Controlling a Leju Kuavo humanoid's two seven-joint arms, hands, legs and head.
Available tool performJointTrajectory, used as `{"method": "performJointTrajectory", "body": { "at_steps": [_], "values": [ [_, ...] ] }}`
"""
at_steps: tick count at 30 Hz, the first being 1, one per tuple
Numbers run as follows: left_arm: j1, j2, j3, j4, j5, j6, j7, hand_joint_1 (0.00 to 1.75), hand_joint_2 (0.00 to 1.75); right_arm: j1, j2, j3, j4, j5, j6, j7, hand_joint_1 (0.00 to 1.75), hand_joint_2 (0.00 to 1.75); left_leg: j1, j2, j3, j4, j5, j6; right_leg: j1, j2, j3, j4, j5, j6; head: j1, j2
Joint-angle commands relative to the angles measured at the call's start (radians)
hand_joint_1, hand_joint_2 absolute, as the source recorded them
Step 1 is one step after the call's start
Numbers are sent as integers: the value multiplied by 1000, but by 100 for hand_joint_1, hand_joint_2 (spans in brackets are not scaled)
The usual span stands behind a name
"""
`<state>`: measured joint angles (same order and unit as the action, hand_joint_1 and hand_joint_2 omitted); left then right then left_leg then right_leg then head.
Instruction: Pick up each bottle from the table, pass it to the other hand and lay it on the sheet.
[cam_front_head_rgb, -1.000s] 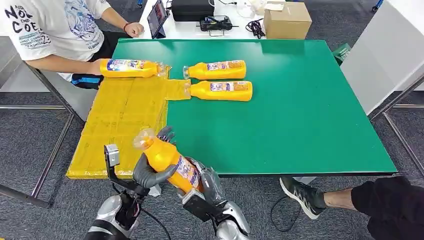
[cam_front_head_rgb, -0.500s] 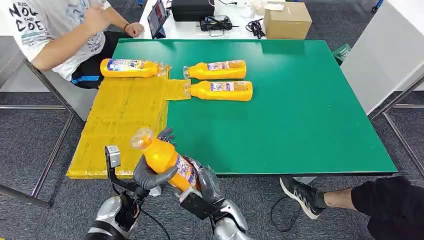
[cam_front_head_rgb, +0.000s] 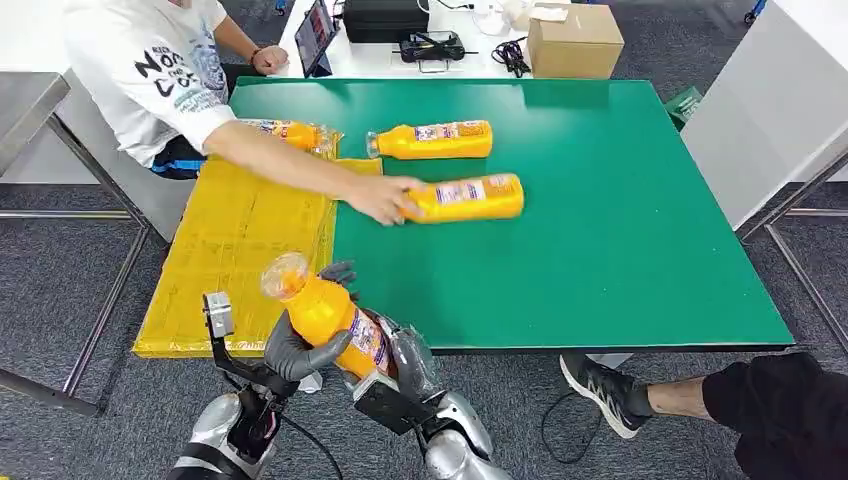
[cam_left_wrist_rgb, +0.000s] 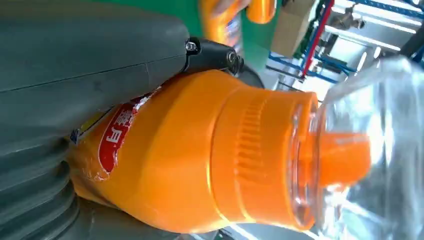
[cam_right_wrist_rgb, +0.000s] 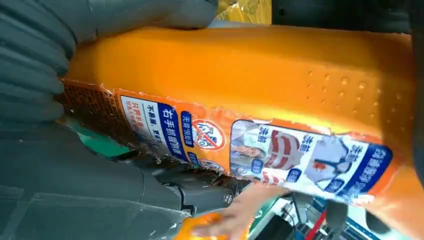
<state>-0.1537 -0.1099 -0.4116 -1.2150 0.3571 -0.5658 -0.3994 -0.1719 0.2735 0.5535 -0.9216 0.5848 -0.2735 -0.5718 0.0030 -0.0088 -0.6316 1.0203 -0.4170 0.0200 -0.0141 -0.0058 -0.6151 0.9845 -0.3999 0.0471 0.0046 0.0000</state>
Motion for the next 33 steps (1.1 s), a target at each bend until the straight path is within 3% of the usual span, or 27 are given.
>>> {"method": "performJointTrajectory", "body": {
  "at_steps": [1,9,10,15,16,17,18,20,21,24,25,28,33],
  "values": [
    [-9,13,-27,-11,24,-22,5,175,175,-47,-15,36,100,12,7,12,175,175,1,1,5,-1,-2,-1,1,1,5,-1,-1,-2,0,0],
    [-9,12,-24,-7,28,-24,5,175,175,-45,-15,36,102,14,7,14,175,175,0,0,3,-1,-1,-1,0,0,3,-1,-1,-1,0,0],
    [-9,12,-25,-7,29,-28,5,175,175,-44,-15,36,103,15,8,16,175,175,1,1,10,-1,-4,-1,1,1,10,-2,-3,-3,0,0],
    [-8,15,-20,-9,23,-22,5,175,175,-40,-18,35,111,17,10,18,173,175,0,0,3,-1,-1,-1,0,0,3,-1,-1,-1,0,0],
    [-6,12,-10,-7,21,-10,5,175,175,-38,-18,33,112,18,10,19,162,175,1,0,7,-1,-2,-1,1,0,7,-1,-2,-2,0,0],
    [-6,10,-4,-6,20,-4,5,175,175,-34,-16,26,110,15,6,17,129,175,0,0,4,-1,-1,-1,1,0,4,-1,-1,-1,0,0],
    [-6,10,1,-5,21,-1,6,175,175,-31,-15,19,105,11,-1,17,0,175,0,0,3,-1,-1,-1,0,0,3,-1,-1,-1,0,0],
    [-6,6,33,-15,13,34,-3,175,175,-20,-12,3,71,6,-32,11,0,175,0,0,4,-1,-1,-1,1,0,4,-1,-1,-1,0,0],
    [-10,7,48,-22,4,54,-7,175,175,-16,-13,-3,44,4,-43,10,0,0,0,0,2,-1,-1,-1,0,0,2,-1,-1,-1,0,0],
    [-39,11,121,-43,-36,137,-12,175,175,10,-30,-29,-122,-37,-43,10,0,0,0,0,1,0,0,-1,0,0,1,0,0,-1,0,0],
    [-55,15,157,-49,-46,166,-15,175,175,24,-40,-42,-208,-83,-18,1,0,0,1,1,7,0,-3,-1,1,0,7,0,-3,-3,0,0],
    [-102,26,245,-46,-69,230,-13,175,175,56,-62,-72,-401,-162,15,2,0,0,1,0,2,1,-1,-1,1,0,1,1,-1,-2,0,0],
    [-105,22,256,-45,-74,229,-6,175,175,67,-67,-72,-422,-166,26,16,0,0,1,0,2,0,0,-1,1,0,2,0,-1,-1,0,0]
  ]
}}
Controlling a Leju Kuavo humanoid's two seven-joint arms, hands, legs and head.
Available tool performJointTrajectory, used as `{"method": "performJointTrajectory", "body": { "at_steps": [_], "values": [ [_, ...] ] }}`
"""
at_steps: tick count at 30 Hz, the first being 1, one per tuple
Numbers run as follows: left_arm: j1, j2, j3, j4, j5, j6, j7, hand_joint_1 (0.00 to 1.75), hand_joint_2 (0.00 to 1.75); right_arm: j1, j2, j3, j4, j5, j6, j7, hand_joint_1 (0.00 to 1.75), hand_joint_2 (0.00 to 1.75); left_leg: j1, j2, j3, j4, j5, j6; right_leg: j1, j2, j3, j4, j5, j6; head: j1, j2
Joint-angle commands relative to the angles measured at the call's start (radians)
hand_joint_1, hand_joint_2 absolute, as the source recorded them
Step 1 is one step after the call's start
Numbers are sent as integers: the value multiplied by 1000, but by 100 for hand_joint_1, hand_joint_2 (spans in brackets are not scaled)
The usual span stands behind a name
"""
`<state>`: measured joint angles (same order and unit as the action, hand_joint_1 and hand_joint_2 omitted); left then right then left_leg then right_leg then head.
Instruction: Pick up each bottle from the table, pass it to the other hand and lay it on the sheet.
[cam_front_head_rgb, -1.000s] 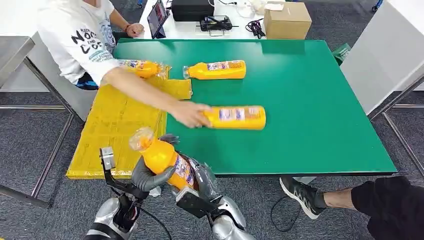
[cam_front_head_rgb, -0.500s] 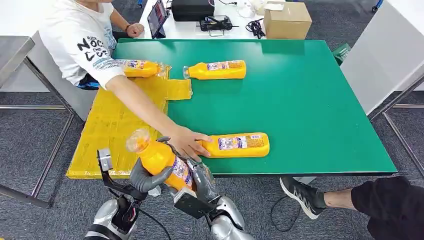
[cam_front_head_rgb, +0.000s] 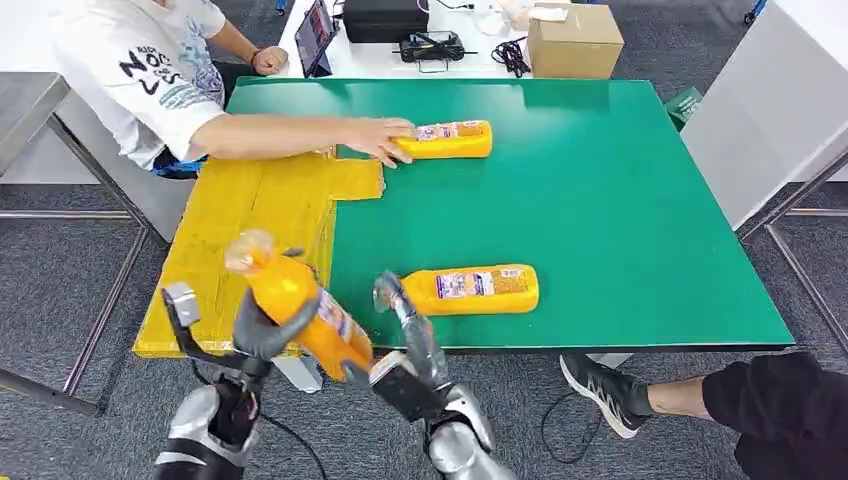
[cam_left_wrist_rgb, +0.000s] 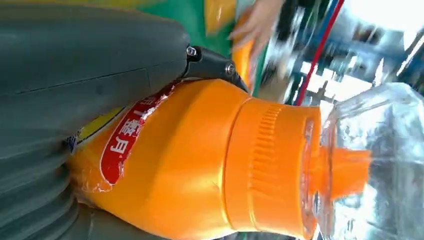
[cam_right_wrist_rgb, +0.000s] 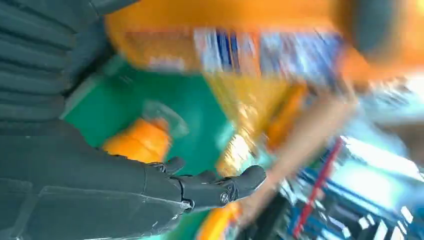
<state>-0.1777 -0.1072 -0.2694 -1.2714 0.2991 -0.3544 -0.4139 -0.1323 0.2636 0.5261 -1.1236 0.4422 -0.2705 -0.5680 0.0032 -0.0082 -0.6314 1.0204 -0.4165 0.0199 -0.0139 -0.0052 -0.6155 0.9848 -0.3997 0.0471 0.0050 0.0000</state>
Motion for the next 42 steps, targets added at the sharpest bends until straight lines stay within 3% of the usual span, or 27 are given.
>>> {"method": "performJointTrajectory", "body": {
  "at_steps": [1,3,4,6,7,9,12,15,17,23,34,37,41,42],
  "values": [
    [-78,17,113,10,-19,17,9,175,175,24,-57,-43,-209,-25,24,12,0,0,0,0,5,0,-2,-1,1,-1,5,0,-2,-2,0,0],
    [-79,16,118,9,-33,38,1,175,175,25,-53,-49,-210,-39,10,-15,0,0,0,-1,2,-1,-1,0,0,-1,3,-1,-1,-1,0,0],
    [-94,21,144,15,-38,73,-1,175,175,33,-54,-63,-245,-75,11,-29,0,0,1,0,10,-1,-4,-1,1,-1,10,-1,-4,-3,0,0],
    [-123,32,185,26,-38,106,2,175,175,46,-64,-75,-307,-94,9,-30,0,0,0,0,1,0,-1,0,0,0,2,0,-1,-1,0,0],
    [-143,39,207,31,-43,127,8,175,175,51,-67,-84,-333,-103,6,-28,0,0,1,0,8,0,-4,-1,1,0,8,0,-4,-3,0,0],
    [-164,38,234,38,-39,140,13,175,175,56,-70,-93,-348,-116,11,-18,0,0,1,-1,1,0,0,-1,1,-1,1,0,-1,-1,0,0],
    [-198,43,242,34,-152,255,-21,175,175,52,-70,-88,-340,-117,11,-28,0,0,1,-1,5,1,-2,-1,2,-1,5,0,-2,-2,0,0],
    [-269,72,207,31,-527,571,-87,175,175,63,-55,-86,-393,-137,-30,-92,0,0,1,-2,3,1,-1,-1,1,-2,4,1,-2,-2,0,0],
    [-341,107,152,73,-897,771,-46,175,175,68,-42,-83,-471,-177,-57,-114,0,0,1,-2,0,1,0,-1,1,-2,1,1,-1,-1,0,0],
    [-572,165,-33,453,-1648,926,114,175,175,5,-49,-21,-457,-207,-17,-73,0,0,1,-5,3,1,0,-1,1,-5,5,1,-2,-2,-1,0],
    [-663,209,-159,677,-1814,850,81,175,175,8,-61,4,-390,-209,36,-79,0,0,0,2,4,0,0,-1,1,1,4,0,0,-2,0,0],
    [-660,191,-142,730,-1752,822,35,175,175,9,-53,12,-373,-205,48,-78,0,0,1,1,9,-1,-1,-2,2,1,9,-1,-2,-3,0,0],
    [-656,190,-143,730,-1751,826,34,175,175,10,-51,13,-372,-205,48,-78,0,0,1,2,3,0,1,-1,1,2,3,0,0,-1,0,0],
    [-656,190,-143,730,-1751,826,34,175,175,10,-51,13,-372,-205,48,-78,0,0,2,3,9,0,-2,-1,2,3,9,-1,-1,-3,0,0]
  ]
}}
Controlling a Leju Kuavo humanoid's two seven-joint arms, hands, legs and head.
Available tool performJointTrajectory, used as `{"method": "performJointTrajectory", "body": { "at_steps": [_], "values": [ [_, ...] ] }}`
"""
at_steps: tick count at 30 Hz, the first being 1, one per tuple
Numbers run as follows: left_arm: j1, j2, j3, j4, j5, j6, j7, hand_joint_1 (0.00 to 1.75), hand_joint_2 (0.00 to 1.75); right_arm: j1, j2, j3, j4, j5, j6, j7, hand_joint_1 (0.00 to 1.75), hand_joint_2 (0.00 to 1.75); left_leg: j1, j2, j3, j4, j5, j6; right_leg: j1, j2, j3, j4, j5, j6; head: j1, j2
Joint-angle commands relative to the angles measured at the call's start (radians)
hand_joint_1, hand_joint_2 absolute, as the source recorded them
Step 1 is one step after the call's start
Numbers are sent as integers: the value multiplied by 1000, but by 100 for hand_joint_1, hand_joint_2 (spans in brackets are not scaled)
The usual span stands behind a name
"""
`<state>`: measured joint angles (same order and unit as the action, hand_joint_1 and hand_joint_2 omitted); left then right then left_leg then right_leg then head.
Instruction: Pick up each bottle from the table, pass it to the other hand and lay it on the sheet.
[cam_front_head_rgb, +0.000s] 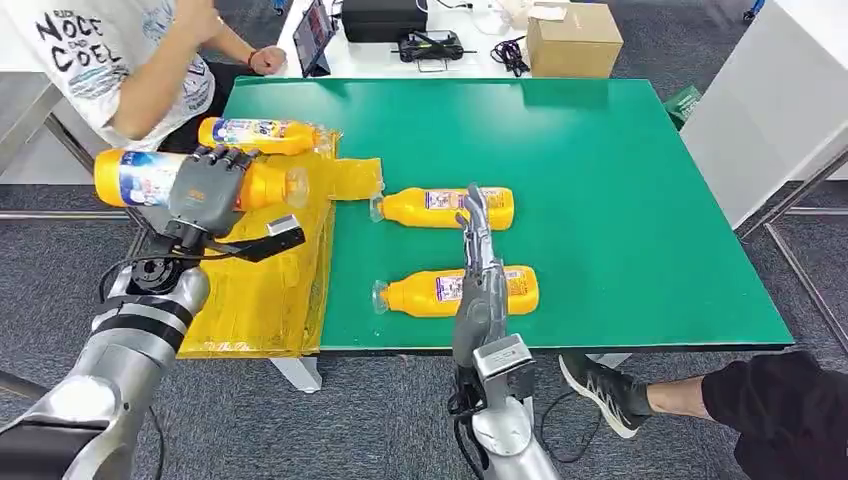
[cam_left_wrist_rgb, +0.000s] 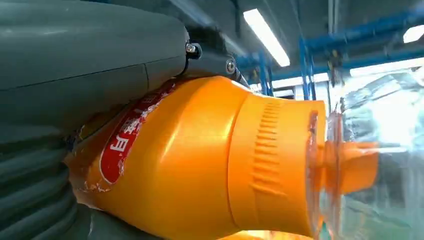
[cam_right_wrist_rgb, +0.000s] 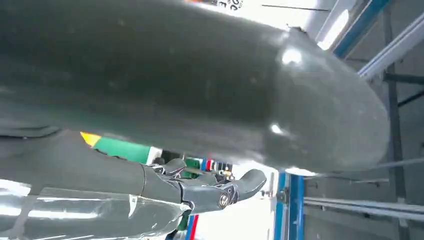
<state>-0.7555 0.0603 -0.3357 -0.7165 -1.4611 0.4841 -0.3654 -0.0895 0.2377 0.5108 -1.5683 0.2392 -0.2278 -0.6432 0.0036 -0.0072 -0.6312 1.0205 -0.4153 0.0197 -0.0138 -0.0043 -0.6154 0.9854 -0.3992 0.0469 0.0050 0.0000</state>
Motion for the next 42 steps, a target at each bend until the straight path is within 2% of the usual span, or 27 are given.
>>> {"method": "performJointTrajectory", "body": {
  "at_steps": [1,8,10,13,23,24,25,26,27,31,32,34,35,39,40,41,42],
  "values": [
    [-80,22,-77,175,9,-14,-15,175,175,-34,-26,28,72,-1,5,-3,0,0,1,1,3,0,-1,-1,1,1,3,-1,-1,-1,0,0],
    [-80,22,-77,175,9,-14,-15,175,175,-34,-26,28,72,-1,5,-3,0,0,0,1,3,0,-1,-1,1,1,3,-1,-1,-1,0,0],
    [-80,22,-77,175,9,-14,-15,175,175,-34,-26,28,72,-1,5,-3,0,0,1,1,8,0,-3,-2,2,1,8,-1,-3,-3,0,0],
    [-80,22,-77,175,9,-14,-15,175,175,-34,-26,28,72,-1,5,-3,0,0,1,1,5,0,-2,-1,1,1,5,0,-2,-2,0,0],
    [-76,20,-57,282,154,-233,-83,175,175,-38,-24,40,106,19,37,21,0,0,1,2,5,-1,-2,-1,1,2,5,-1,-1,-1,0,0],
    [-74,10,-16,294,219,-281,-101,175,175,-43,-27,48,116,27,42,27,0,0,0,1,3,-1,-1,-1,0,1,4,-1,0,-1,0,0],
    [-72,8,-7,302,240,-304,-104,175,175,-44,-28,49,121,31,44,30,0,0,1,3,9,-1,-4,-1,1,3,9,-1,-2,-3,0,0],
    [-72,6,5,307,267,-332,-106,175,175,-45,-27,49,125,32,43,31,0,0,1,2,4,-1,-1,-1,1,2,4,-1,0,-1,0,0],
    [-70,7,12,311,286,-350,-111,175,175,-48,-27,52,131,35,45,34,0,0,1,2,7,-1,-2,-1,1,2,7,-2,-1,-2,0,0],
    [-67,24,-5,331,305,-418,-122,175,175,-57,-25,60,157,38,49,39,0,0,0,2,4,-1,-1,-1,0,2,4,-1,0,-1,0,0],
    [-62,28,-9,340,318,-459,-123,175,175,-62,-28,67,166,36,61,45,0,0,1,4,8,-1,-3,-1,1,4,7,-1,-2,-2,0,0],
    [-43,37,-12,349,331,-474,-130,175,175,-68,-25,68,187,36,62,46,0,0,0,2,3,-1,-1,-1,0,2,3,-1,0,-1,0,0],
    [-40,40,-12,353,334,-475,-132,175,175,-69,-25,69,190,36,62,46,0,0,1,4,7,-1,-2,-1,1,4,6,-2,-1,-2,0,0],
    [-39,46,-15,358,347,-483,-138,175,175,-73,-23,72,203,35,63,45,0,0,0,2,4,-1,-1,-1,1,2,4,-1,0,-1,0,0],
    [-39,46,-15,358,347,-483,-138,175,175,-73,-23,72,203,35,63,45,0,0,1,4,10,-1,-4,-1,2,4,10,-2,-2,-3,0,0],
    [-39,46,-15,358,347,-483,-138,175,175,-73,-23,72,203,35,63,45,0,0,1,2,5,-1,-2,-1,1,2,5,-1,-1,-1,0,0],
    [-41,45,-16,357,346,-485,-138,175,175,-73,-23,72,203,35,63,45,0,0,1,4,9,-1,-4,-1,1,4,8,-1,-2,-2,0,0]
  ]
}}
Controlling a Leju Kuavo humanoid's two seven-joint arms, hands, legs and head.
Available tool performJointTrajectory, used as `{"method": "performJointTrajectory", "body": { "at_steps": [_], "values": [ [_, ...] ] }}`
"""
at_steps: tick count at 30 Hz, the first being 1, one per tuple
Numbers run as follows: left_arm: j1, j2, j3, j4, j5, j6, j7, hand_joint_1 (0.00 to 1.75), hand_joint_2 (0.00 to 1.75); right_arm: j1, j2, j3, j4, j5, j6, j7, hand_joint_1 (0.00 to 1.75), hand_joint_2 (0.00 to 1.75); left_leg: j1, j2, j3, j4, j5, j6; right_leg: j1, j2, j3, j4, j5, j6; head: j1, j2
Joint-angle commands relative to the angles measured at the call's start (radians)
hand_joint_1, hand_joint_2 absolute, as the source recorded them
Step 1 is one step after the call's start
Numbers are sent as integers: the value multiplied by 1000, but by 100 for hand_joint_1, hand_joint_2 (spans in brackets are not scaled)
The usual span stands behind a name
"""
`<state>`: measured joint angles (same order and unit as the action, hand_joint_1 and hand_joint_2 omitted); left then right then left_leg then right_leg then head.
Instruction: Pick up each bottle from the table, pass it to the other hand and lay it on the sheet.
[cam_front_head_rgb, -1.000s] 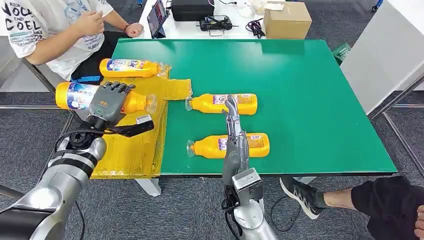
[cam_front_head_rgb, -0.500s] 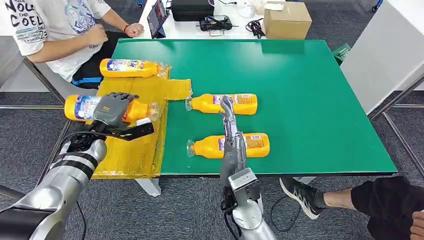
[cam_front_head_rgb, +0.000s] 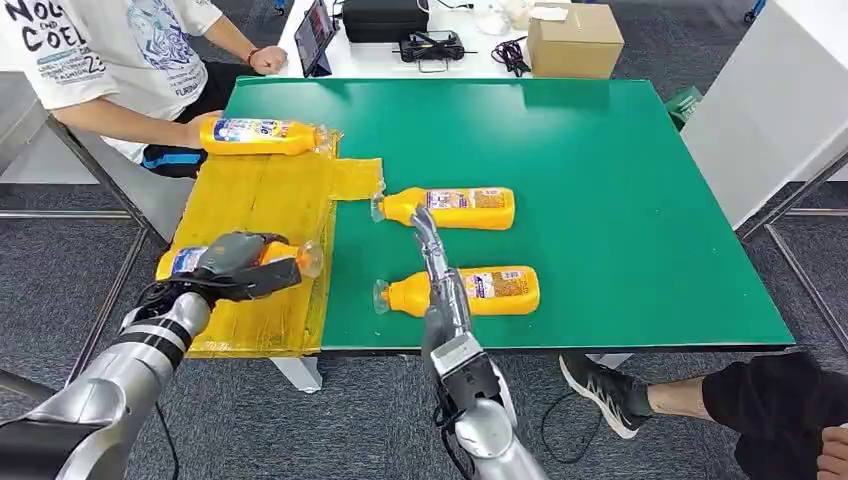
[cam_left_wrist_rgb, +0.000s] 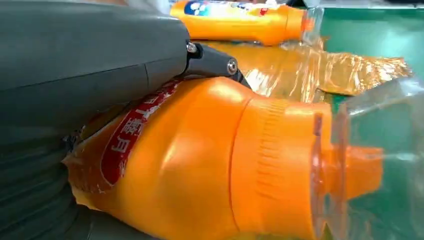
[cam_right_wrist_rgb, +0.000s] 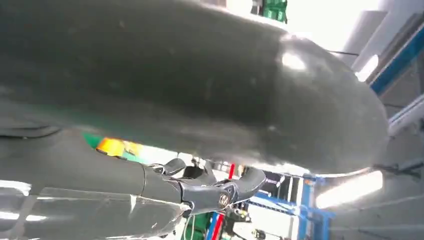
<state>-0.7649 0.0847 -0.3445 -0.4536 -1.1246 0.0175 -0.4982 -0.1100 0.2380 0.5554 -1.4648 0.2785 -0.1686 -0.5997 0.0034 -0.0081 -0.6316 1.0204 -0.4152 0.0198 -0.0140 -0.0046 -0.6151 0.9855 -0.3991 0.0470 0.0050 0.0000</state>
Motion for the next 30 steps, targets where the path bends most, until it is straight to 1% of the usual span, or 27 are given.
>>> {"method": "performJointTrajectory", "body": {
  "at_steps": [1,2,5,7,8,9,11,13,14,15,17,18,19,20,21,23,24,25,26,27,28,29,30],
  "values": [
    [-31,21,-7,94,10,-18,-5,175,175,-53,-24,28,100,-4,4,2,0,0,1,4,4,-1,-1,-1,1,4,4,-1,0,-1,0,0],
    [-31,21,-7,94,10,-18,-5,175,175,-53,-24,28,100,-4,4,2,0,0,1,4,7,-1,-2,-1,1,4,6,-2,-1,-2,0,0],
    [-32,21,-11,93,9,-23,-3,175,175,-53,-25,29,97,-4,6,1,0,0,0,3,4,-1,-1,-1,1,2,3,-1,0,-1,0,0],
    [-31,25,-22,94,11,-34,-2,175,175,-53,-24,31,104,-4,7,2,0,0,1,5,9,-2,-3,-2,1,4,8,-2,-2,-3,0,0],
    [-27,25,-23,96,13,-37,-3,175,175,-54,-24,31,107,-4,8,2,0,0,0,3,4,-1,-1,-1,1,3,3,-1,0,-1,0,0],
    [-22,25,-23,96,20,-39,-4,175,175,-55,-24,32,110,-4,8,1,0,0,1,4,8,-1,-2,-1,1,4,6,-1,-1,-2,0,0],
    [-13,26,-25,95,26,-37,-7,175,175,-57,-24,34,114,-4,9,1,0,0,0,3,5,-1,-1,-1,0,3,4,-1,0,-1,0,0],
    [-5,26,-28,95,26,-31,-9,175,175,-57,-24,35,116,-5,9,1,0,0,1,5,10,-2,-3,-1,1,5,8,-2,-1,-2,0,0],
    [1,27,-31,93,24,-24,-10,175,175,-57,-25,35,118,-4,10,2,0,0,0,3,5,-1,-1,-1,0,3,3,-1,0,-1,0,0],
    [3,28,-44,92,14,-15,-4,175,175,-57,-26,36,120,-4,11,2,0,0,0,5,8,-2,-2,-1,1,4,6,-1,-1,-2,0,0],
    [10,27,-52,95,11,-14,0,175,175,-57,-26,35,123,-5,13,3,0,0,0,3,5,-1,-1,-1,0,3,4,-1,0,-1,0,0],
    [15,26,-55,98,19,-21,3,161,175,-58,-25,33,129,-5,14,3,0,0,1,6,11,-2,-4,-1,1,5,10,-2,-2,-3,0,0],
    [17,25,-54,99,24,-26,3,65,175,-58,-25,33,130,-5,14,3,0,0,0,4,7,-2,-2,-1,0,4,5,-1,-1,-1,0,0],
    [22,21,-24,103,72,-88,-16,21,175,-60,-24,34,135,-5,15,3,0,0,0,5,9,-2,-2,-1,1,5,8,-2,-1,-2,0,0],
    [22,21,-24,103,72,-88,-16,14,175,-60,-24,34,135,-5,15,3,0,0,1,6,12,-3,-3,-1,1,5,10,-2,-1,-3,0,0],
    [22,21,-24,103,72,-88,-16,14,175,-60,-24,34,135,-5,15,3,0,0,1,6,12,-3,-3,-1,1,5,10,-2,-1,-3,0,0],
    [26,22,-22,103,84,-109,-24,5,175,-61,-23,35,137,-5,15,3,0,0,1,6,12,-3,-3,-2,1,5,10,-2,-2,-3,0,0],
    [28,25,-23,103,92,-131,-32,0,175,-62,-23,35,140,-6,16,3,0,0,0,3,5,-2,-1,-1,0,3,4,-1,0,-1,0,0],
    [35,49,-50,99,119,-210,-67,0,175,-74,-20,40,161,-8,24,3,0,0,1,5,9,-2,-3,-1,1,5,7,-2,-1,-2,0,0],
    [35,51,-68,96,123,-218,-67,0,175,-78,-18,40,170,-10,27,2,0,0,0,7,10,-3,-3,-1,1,6,8,-2,-1,-2,0,0],
    [30,50,-68,105,133,-242,-63,0,175,-80,-16,40,172,-10,29,2,0,0,0,6,8,-2,-2,-1,0,5,6,-1,-1,-2,0,0],
    [27,49,-68,105,137,-253,-64,0,0,-81,-15,40,175,-10,29,2,0,0,0,5,11,-3,-3,-1,1,5,9,-2,-1,-2,0,0],
    [27,48,-54,107,164,-289,-72,0,0,-84,-15,41,180,-11,30,2,0,0,0,4,7,-2,-1,-1,0,3,5,-1,0,-1,0,0]
  ]
}}
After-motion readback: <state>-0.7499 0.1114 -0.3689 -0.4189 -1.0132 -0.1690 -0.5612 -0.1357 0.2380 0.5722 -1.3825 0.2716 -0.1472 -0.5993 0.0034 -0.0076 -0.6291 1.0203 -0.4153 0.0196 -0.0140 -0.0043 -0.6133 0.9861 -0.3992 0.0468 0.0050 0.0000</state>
